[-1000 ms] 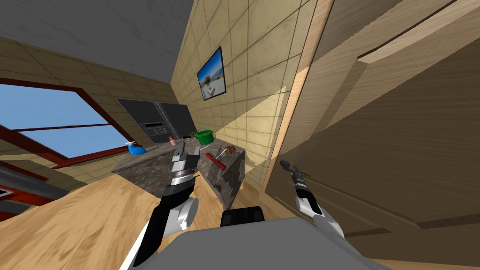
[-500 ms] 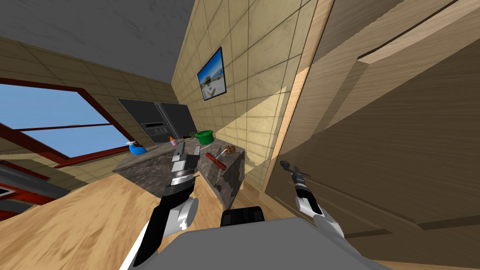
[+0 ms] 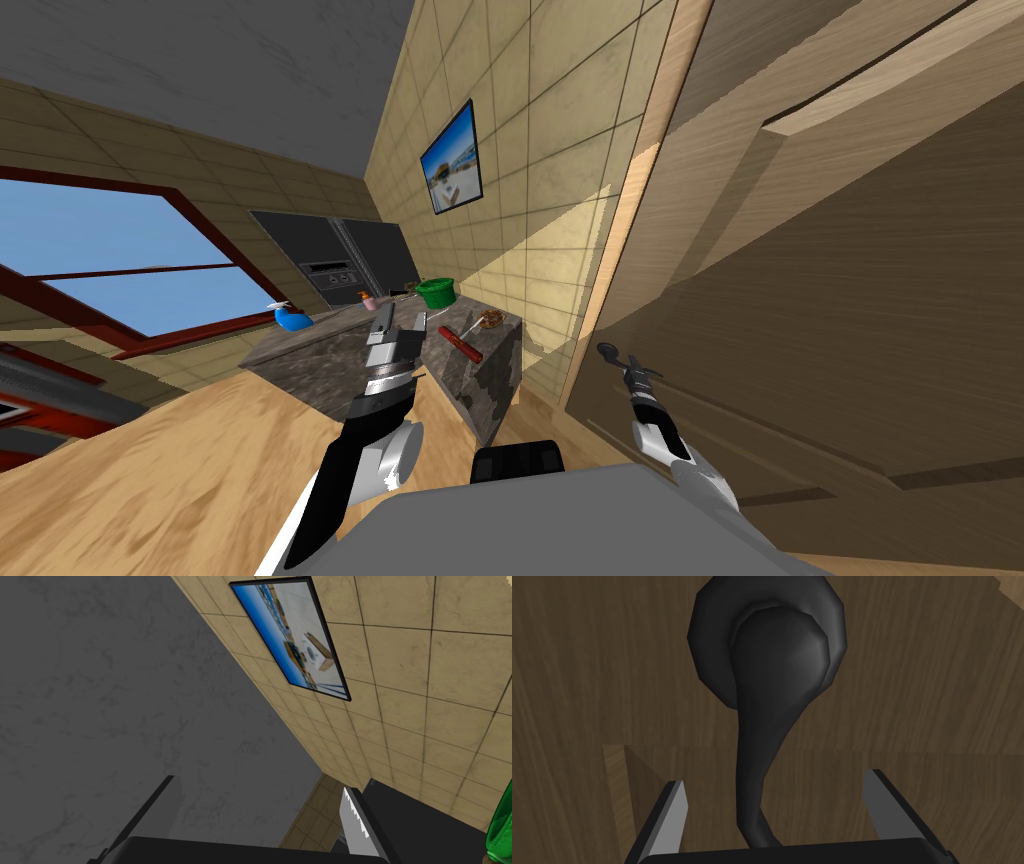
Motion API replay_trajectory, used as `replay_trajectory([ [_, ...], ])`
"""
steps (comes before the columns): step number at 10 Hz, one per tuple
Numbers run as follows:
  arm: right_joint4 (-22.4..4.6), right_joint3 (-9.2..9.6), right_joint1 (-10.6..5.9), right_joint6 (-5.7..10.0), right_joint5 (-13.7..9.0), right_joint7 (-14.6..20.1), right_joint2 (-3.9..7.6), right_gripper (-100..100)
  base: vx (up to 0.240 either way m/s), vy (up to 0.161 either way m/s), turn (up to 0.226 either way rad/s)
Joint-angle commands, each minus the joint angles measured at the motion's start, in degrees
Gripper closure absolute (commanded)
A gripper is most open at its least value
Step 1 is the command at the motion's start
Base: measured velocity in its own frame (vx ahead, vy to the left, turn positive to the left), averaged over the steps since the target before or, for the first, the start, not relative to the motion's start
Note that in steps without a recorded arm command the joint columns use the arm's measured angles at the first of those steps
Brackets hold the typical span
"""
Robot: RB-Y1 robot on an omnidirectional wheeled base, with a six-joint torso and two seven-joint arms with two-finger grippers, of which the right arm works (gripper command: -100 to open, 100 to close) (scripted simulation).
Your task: Pull the door open
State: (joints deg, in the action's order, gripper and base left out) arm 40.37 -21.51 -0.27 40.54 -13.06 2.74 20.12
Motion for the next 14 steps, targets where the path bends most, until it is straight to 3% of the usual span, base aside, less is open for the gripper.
replay_trajectory([
  [1, -0.02, 0.00, -0.01, 0.00, 0.00, 0.01, 0.01, -100, 0.003, -0.005, 0.013],
  [14, -0.12, -0.20, -0.37, -0.18, -0.06, -0.39, -0.18, -100, 0.001, 0.001, 0.002],
])
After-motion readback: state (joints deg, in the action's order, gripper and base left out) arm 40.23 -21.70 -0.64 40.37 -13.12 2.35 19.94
